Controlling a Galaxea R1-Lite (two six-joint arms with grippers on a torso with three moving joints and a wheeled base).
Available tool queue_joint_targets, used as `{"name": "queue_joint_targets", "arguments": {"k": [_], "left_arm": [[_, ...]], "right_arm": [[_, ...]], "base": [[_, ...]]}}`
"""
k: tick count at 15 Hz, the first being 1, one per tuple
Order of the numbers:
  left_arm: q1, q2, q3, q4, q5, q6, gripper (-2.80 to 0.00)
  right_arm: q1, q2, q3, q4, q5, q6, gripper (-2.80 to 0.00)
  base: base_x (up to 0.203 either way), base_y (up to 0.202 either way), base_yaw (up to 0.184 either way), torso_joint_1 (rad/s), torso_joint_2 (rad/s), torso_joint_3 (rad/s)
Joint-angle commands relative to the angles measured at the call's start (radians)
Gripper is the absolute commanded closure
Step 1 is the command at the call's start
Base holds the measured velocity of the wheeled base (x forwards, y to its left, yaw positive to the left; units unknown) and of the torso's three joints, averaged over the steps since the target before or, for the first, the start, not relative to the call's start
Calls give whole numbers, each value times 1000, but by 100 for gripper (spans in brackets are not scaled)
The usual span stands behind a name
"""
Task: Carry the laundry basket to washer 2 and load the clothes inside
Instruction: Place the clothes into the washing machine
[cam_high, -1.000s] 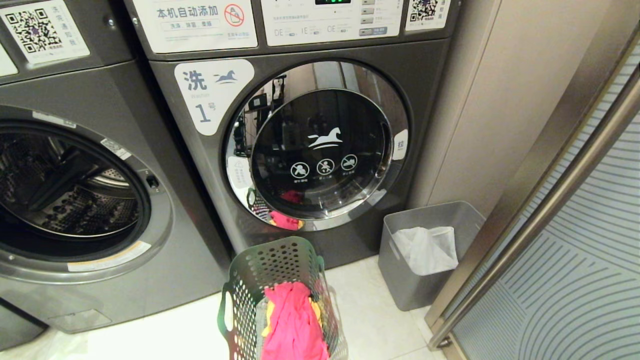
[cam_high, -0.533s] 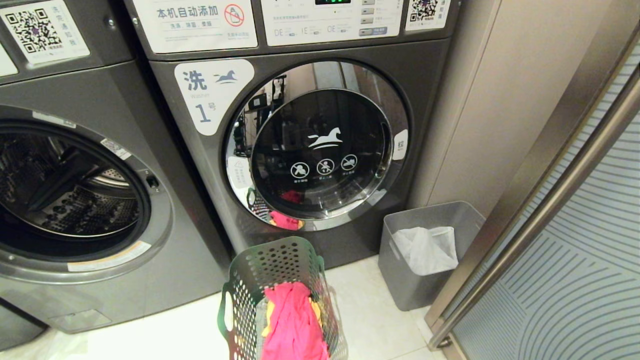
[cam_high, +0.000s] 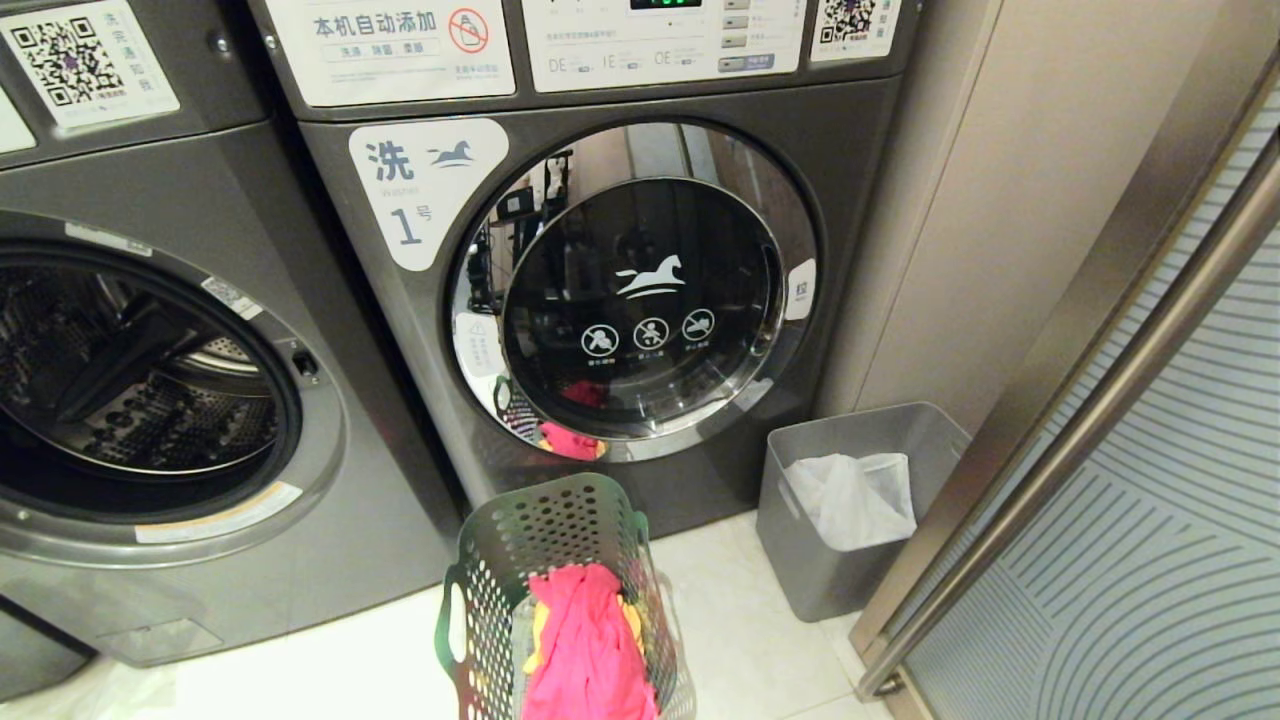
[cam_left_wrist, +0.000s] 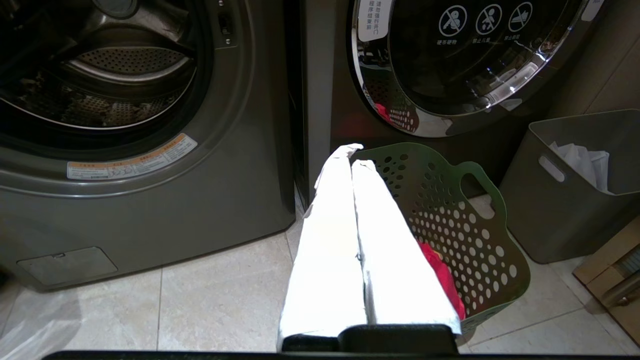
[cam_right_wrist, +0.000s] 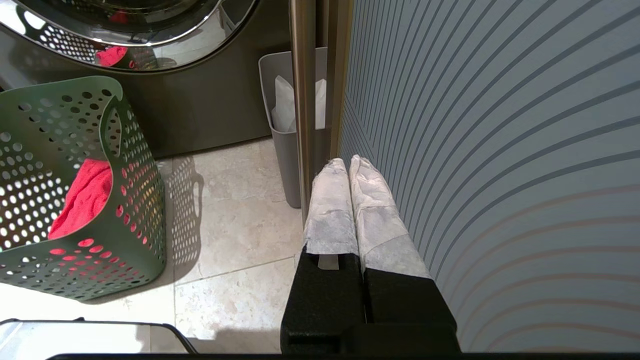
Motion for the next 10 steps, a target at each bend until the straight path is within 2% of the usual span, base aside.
{"name": "queue_joint_targets", "arguments": {"k": [1, 9, 10], "left_arm": [[0, 2, 40, -1, 0, 0, 0], [0, 2, 40, -1, 0, 0, 0], [0, 2, 40, -1, 0, 0, 0]], "right_arm": [[0, 0, 1, 1, 0, 0, 0], [0, 0, 1, 1, 0, 0, 0], [-1, 0, 1, 1, 0, 1, 0]], "base": [[0, 0, 0, 0, 0, 0], [0, 0, 0, 0, 0, 4], [2, -4, 103, 7, 3, 2]]}}
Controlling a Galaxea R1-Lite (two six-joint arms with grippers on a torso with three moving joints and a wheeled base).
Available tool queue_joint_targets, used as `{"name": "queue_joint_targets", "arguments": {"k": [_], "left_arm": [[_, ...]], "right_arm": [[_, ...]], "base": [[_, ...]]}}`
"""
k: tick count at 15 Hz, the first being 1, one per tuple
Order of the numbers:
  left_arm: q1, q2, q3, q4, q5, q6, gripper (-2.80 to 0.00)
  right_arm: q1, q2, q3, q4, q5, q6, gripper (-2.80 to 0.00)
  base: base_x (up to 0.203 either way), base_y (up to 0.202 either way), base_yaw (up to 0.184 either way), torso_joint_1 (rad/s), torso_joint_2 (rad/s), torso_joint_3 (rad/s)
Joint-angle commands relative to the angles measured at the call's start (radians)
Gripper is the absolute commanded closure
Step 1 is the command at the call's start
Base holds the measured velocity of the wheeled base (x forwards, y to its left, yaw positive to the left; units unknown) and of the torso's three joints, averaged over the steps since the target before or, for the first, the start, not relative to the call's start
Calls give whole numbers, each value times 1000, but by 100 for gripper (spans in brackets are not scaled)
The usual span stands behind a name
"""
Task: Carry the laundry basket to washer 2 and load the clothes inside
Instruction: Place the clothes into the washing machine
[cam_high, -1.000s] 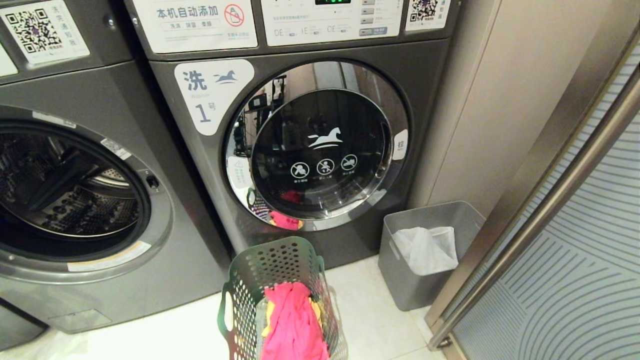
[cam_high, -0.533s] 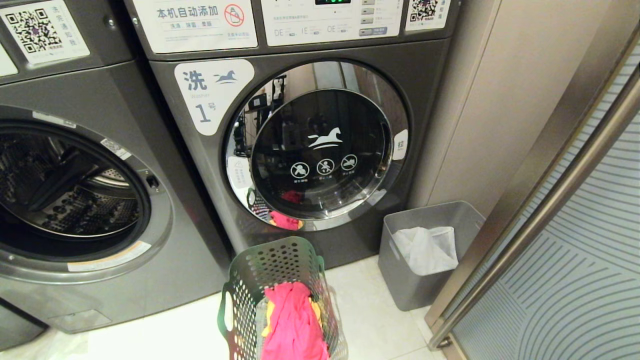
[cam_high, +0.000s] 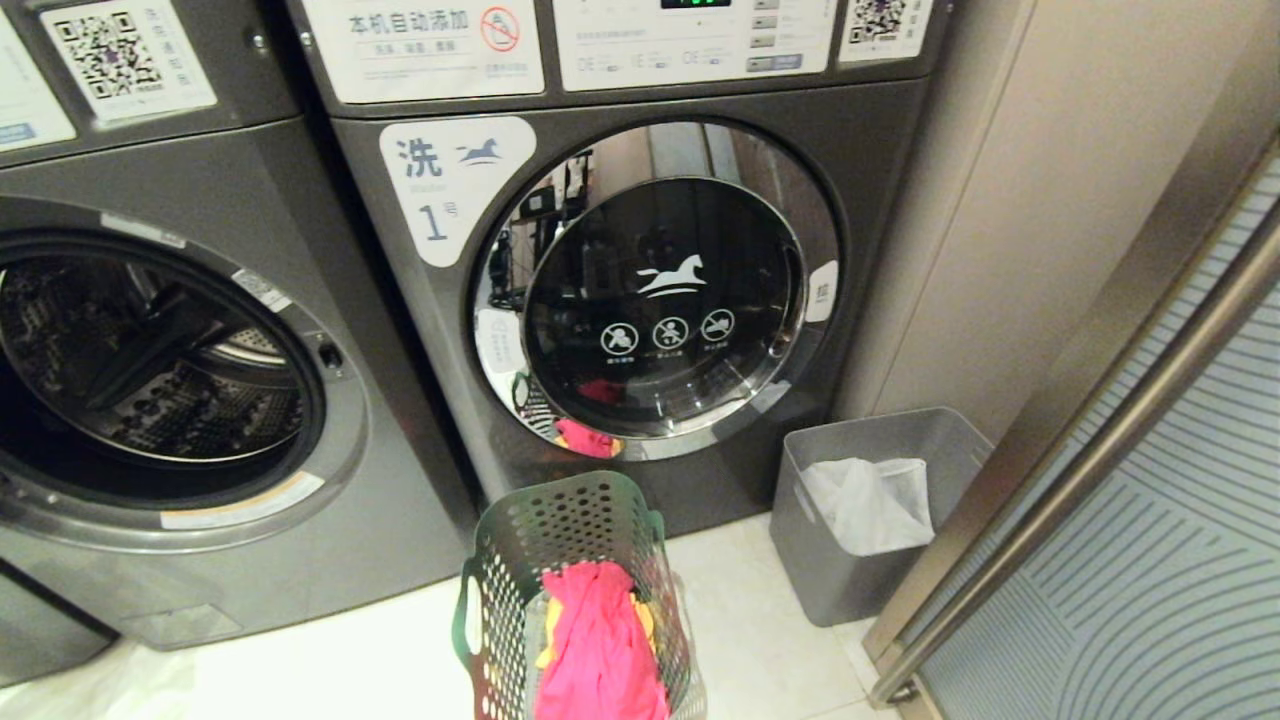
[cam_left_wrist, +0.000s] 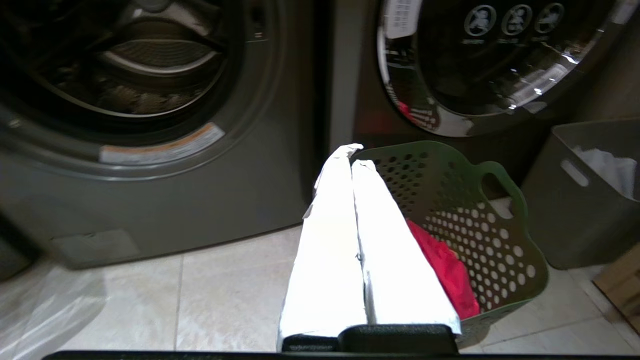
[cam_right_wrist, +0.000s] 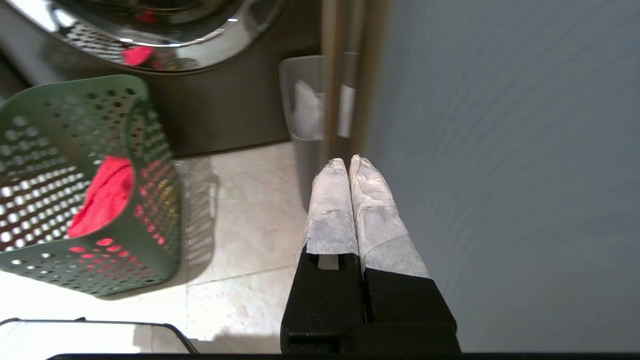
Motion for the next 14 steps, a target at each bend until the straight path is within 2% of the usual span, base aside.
{"name": "queue_joint_targets", "arguments": {"k": [1, 6, 14], "left_arm": [[0, 2, 40, -2, 0, 0, 0], [0, 2, 40, -3, 2, -2, 0], [0, 2, 40, -6, 0, -11, 0]], "right_arm": [[0, 0, 0, 1, 1, 0, 0], [-1, 0, 0, 0, 1, 0, 0], [0, 0, 0, 0, 1, 2, 0]], "base": [[-1, -6, 157, 2, -2, 2], [0, -7, 133, 1, 0, 3], [0, 9, -2, 0, 0, 0]]}}
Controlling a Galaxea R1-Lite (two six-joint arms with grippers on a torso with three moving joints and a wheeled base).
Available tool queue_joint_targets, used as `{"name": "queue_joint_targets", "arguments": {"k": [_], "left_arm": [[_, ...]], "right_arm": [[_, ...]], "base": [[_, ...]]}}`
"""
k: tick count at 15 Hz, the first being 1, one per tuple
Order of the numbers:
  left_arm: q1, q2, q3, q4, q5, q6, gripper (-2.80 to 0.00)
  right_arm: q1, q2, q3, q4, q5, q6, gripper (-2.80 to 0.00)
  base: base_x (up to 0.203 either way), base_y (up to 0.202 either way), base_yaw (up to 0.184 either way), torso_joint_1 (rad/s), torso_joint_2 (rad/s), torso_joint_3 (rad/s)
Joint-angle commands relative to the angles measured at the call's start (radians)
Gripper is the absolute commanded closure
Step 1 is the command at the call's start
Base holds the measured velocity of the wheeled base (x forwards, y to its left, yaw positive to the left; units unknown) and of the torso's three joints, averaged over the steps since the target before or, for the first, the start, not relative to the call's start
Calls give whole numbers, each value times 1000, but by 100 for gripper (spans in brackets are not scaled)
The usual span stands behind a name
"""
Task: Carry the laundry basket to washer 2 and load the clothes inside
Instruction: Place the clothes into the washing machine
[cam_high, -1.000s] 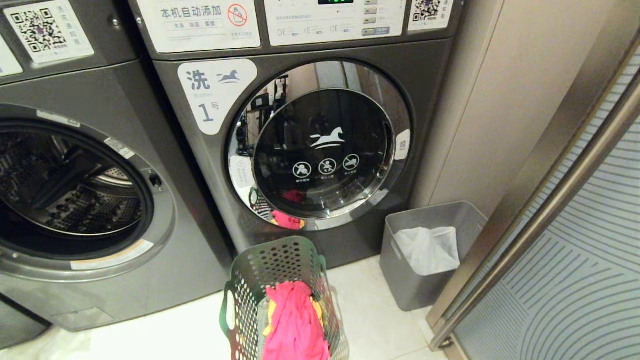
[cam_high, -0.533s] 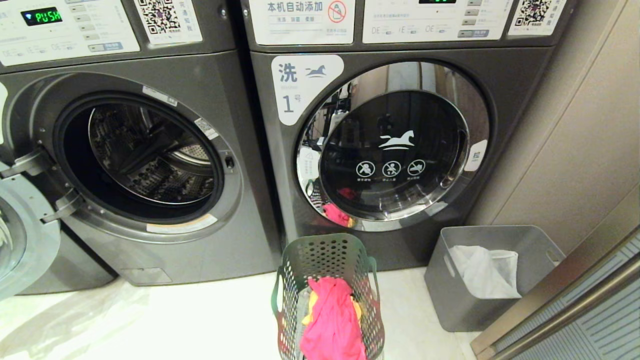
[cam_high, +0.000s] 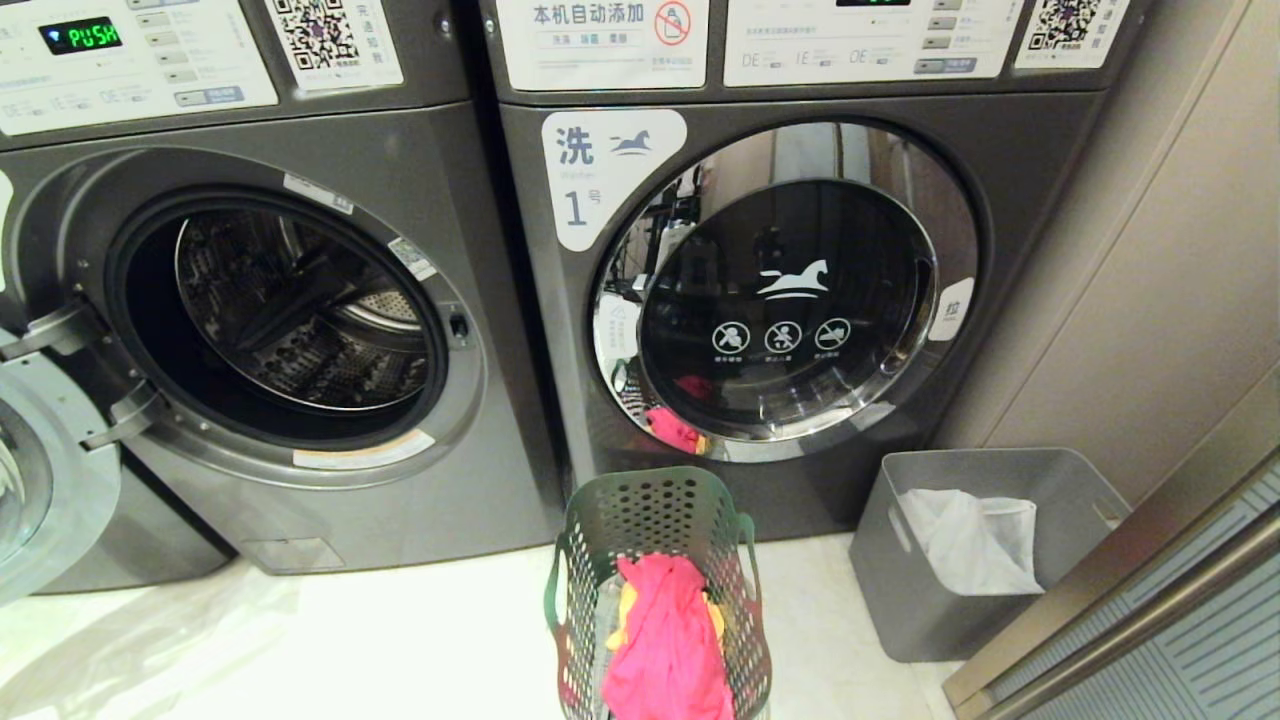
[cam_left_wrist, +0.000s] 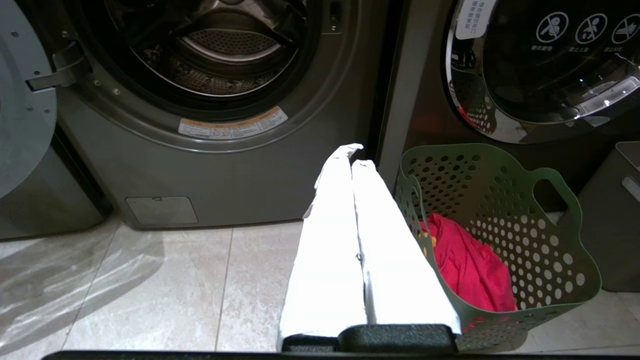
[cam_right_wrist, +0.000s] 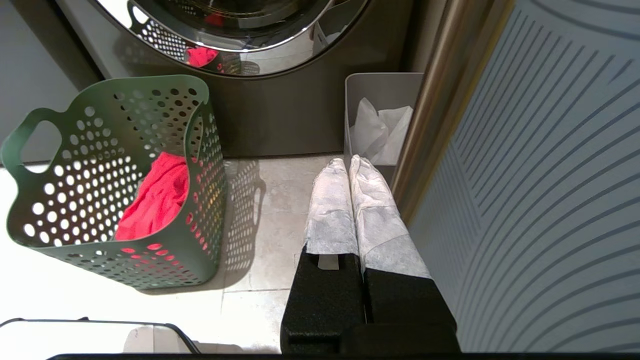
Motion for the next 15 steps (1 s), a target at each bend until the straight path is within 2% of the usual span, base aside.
{"name": "queue_joint_targets", "arguments": {"k": [1, 15], "left_arm": [[0, 2, 40, -2, 2, -3, 0], [0, 2, 40, -2, 2, -5, 0]], "right_arm": [[0, 0, 0, 0, 0, -1, 0], [0, 0, 0, 0, 2, -3, 0]], "base": [[-1, 119, -3, 5, 2, 2], [0, 194, -1, 2, 2, 2]]}}
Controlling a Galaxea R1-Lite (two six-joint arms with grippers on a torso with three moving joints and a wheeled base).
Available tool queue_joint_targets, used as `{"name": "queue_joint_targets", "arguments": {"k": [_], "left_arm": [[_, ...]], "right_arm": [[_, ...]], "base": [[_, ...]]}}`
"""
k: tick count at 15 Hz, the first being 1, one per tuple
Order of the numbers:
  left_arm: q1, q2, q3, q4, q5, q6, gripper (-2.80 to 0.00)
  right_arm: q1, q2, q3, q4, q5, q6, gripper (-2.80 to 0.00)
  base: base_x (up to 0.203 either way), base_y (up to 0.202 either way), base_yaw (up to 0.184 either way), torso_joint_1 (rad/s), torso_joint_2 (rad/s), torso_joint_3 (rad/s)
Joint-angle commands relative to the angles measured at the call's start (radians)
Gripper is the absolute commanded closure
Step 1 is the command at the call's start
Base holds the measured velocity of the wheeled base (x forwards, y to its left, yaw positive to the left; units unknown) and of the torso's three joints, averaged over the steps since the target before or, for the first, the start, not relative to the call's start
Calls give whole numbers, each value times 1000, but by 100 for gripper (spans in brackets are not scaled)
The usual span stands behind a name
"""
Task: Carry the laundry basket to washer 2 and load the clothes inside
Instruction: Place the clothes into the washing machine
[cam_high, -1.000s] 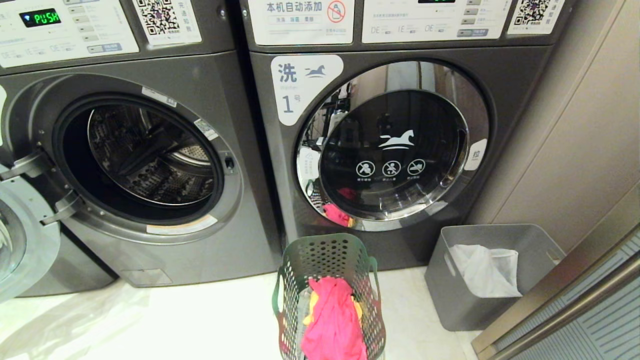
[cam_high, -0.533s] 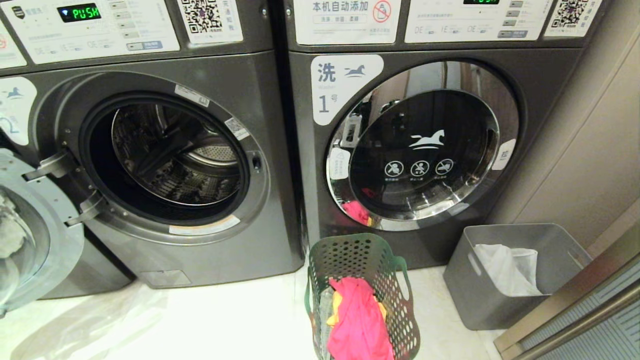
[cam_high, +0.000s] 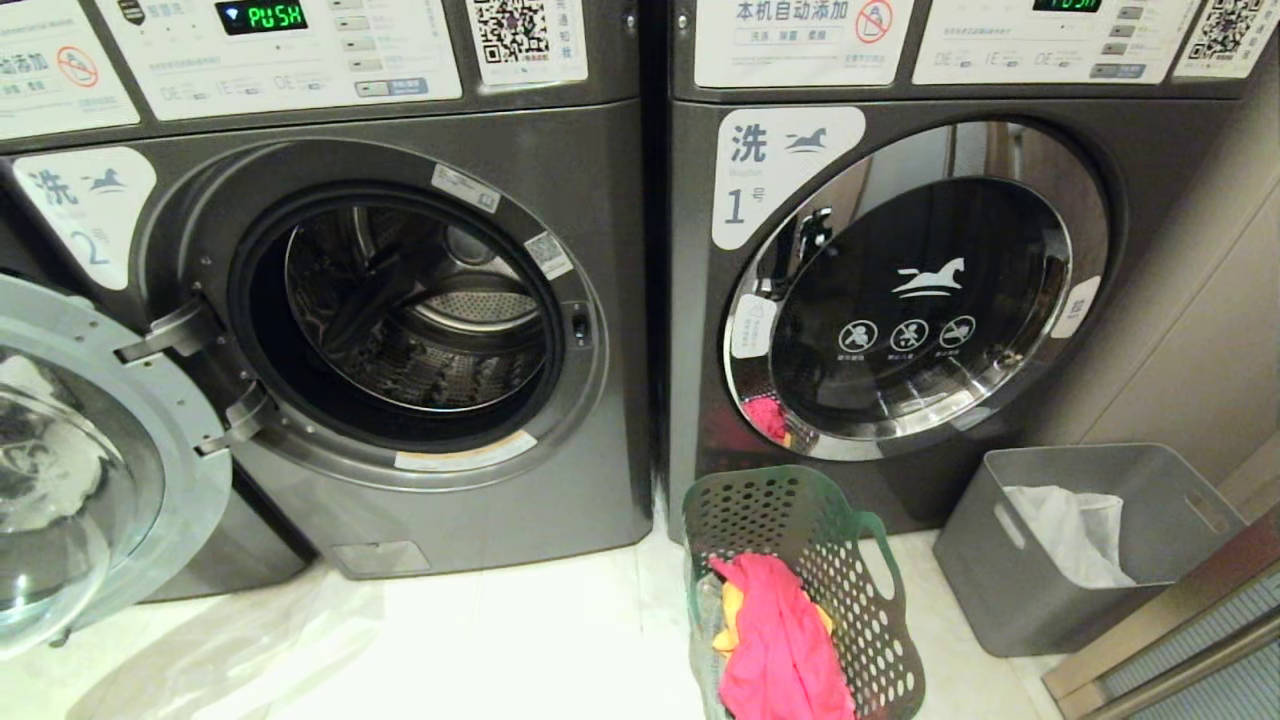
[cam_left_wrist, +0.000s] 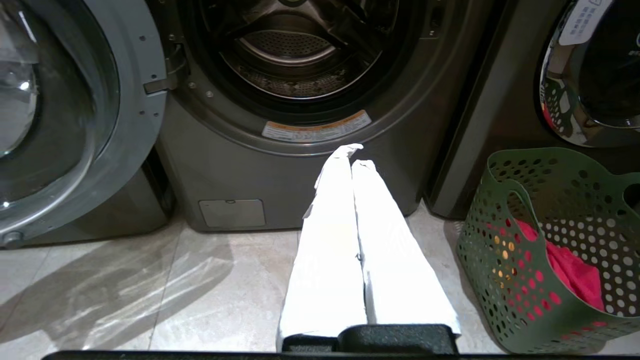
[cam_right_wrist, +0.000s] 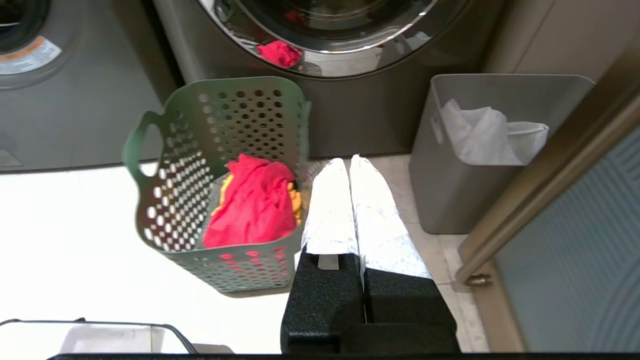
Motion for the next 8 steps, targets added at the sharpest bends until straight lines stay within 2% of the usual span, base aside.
{"name": "queue_joint_targets", "arguments": {"k": [1, 8], "left_arm": [[0, 1, 40, -1, 0, -1, 0], [0, 1, 40, -1, 0, -5, 0]], "right_arm": [[0, 0, 0, 1, 1, 0, 0], [-1, 0, 0, 0, 1, 2, 0]], "base": [[0, 194, -1, 3, 3, 2], [0, 196, -2, 2, 4, 0]]}}
